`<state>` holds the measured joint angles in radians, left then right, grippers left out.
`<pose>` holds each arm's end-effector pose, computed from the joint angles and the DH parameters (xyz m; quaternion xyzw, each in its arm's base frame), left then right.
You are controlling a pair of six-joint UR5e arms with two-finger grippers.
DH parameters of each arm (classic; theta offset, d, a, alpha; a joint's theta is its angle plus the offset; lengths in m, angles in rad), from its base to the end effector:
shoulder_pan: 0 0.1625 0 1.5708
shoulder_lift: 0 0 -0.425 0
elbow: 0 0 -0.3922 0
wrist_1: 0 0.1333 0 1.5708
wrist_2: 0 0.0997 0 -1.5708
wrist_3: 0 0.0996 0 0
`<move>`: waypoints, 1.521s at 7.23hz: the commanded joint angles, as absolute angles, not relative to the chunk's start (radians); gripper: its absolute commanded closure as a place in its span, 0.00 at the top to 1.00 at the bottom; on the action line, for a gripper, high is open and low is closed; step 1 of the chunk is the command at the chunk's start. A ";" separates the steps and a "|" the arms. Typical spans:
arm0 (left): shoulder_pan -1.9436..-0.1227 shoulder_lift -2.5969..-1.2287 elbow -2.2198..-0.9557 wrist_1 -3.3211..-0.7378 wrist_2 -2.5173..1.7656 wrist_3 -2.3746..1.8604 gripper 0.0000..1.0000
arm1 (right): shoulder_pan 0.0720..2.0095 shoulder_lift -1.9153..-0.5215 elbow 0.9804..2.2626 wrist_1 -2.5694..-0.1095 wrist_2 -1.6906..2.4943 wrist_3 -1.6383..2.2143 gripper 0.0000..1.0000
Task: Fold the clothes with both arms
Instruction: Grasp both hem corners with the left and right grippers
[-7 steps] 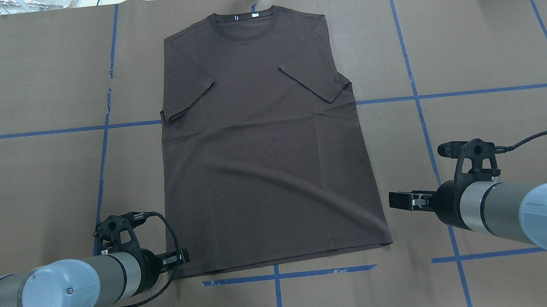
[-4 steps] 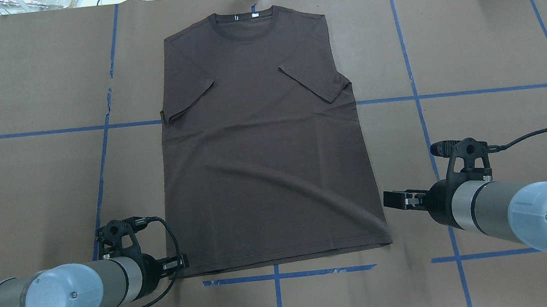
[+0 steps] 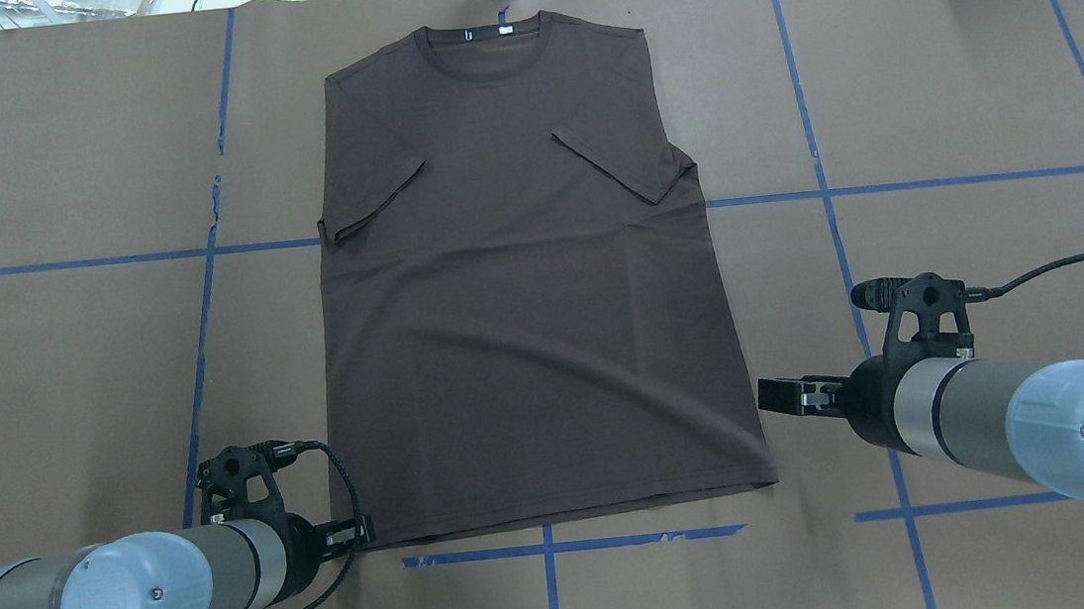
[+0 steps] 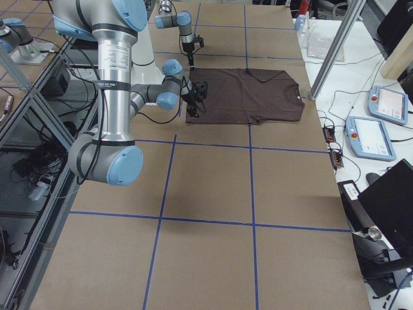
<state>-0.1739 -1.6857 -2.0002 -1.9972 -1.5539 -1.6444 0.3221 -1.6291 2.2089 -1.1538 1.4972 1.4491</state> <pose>0.4915 -0.2234 0.3556 0.0309 0.4655 -0.1131 0.8772 -0.3737 -0.2730 0.3421 0.1367 -0.4589 0.1053 0.8716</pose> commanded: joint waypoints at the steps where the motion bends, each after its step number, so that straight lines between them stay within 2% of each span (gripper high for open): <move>1: -0.172 -1.686 -1.999 -1.997 -1.554 -1.644 0.47 | 0.324 -1.629 2.209 -1.154 1.497 1.450 1.00; 2: -0.172 -1.687 -1.999 -1.997 -1.554 -1.644 0.18 | 0.322 -1.629 2.209 -1.154 1.497 1.448 1.00; 4: -0.172 -1.684 -2.000 -1.997 -1.554 -1.644 0.00 | 0.322 -1.629 2.209 -1.154 1.497 1.450 1.00; 6: -0.173 -1.686 -2.014 -1.991 -1.552 -1.644 0.00 | 0.318 -1.629 2.209 -1.154 1.497 1.472 0.98; 8: -0.175 -1.690 -2.017 -1.991 -1.552 -1.644 0.00 | 0.257 -1.629 2.206 -1.160 1.413 1.554 0.92; 10: -0.175 -1.694 -2.017 -1.991 -1.549 -1.644 0.00 | 0.219 -1.583 2.162 -1.160 1.330 1.594 0.70; 11: -0.175 -1.695 -2.017 -1.993 -1.520 -1.644 0.00 | 0.213 -1.509 2.090 -1.160 1.325 1.597 0.70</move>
<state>-0.1748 -1.6934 -2.0169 -1.9914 -1.5431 -1.6444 0.2270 -1.5813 2.1581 -1.1594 1.3496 1.5837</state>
